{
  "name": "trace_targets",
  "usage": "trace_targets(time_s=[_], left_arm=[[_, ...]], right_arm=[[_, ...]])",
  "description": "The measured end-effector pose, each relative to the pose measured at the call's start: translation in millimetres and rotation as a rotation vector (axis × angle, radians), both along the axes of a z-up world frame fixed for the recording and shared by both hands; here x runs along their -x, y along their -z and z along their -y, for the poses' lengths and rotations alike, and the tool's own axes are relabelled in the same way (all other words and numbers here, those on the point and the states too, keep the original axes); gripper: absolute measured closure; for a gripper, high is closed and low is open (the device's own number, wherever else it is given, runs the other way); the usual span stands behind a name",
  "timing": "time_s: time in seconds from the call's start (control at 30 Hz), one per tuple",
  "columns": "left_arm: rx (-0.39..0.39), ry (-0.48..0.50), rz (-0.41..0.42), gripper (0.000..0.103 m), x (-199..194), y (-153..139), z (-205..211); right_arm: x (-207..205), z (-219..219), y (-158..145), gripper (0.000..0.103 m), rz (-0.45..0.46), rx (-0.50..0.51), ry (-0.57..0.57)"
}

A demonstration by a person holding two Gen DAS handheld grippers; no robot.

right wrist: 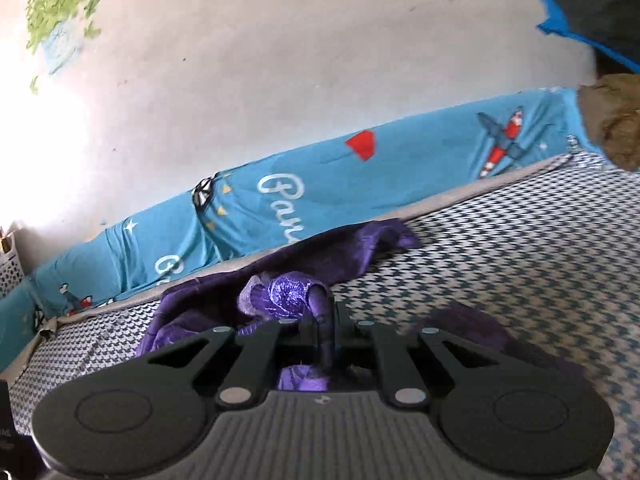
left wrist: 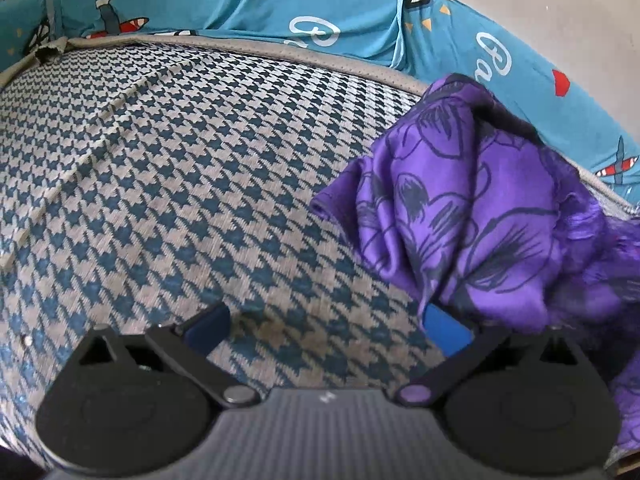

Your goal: Fold clothes

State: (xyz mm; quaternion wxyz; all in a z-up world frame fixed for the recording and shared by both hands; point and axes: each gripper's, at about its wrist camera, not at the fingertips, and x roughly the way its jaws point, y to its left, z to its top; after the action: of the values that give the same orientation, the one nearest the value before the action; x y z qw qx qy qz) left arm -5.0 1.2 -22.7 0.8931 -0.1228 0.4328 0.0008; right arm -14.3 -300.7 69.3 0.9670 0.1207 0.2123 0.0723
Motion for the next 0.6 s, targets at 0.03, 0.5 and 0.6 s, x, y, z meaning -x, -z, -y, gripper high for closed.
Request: trace_targets(time_s=[0.03,0.5,0.6], left_arm=[[-0.019,0.000,-0.003,0.000,1,1,2],[-0.012,-0.022,0.001,0.000,20,-1,-6],[0.007,-0.035,-0.001,0.000,22,-2,-9]], right_arm=[[6,2,0,0.095,0.002,0.008,0.011],[41,15,15,0.084,-0.069,0.019,0.054],[44,22,11,0.073,-0.035,-0.019,0.085]])
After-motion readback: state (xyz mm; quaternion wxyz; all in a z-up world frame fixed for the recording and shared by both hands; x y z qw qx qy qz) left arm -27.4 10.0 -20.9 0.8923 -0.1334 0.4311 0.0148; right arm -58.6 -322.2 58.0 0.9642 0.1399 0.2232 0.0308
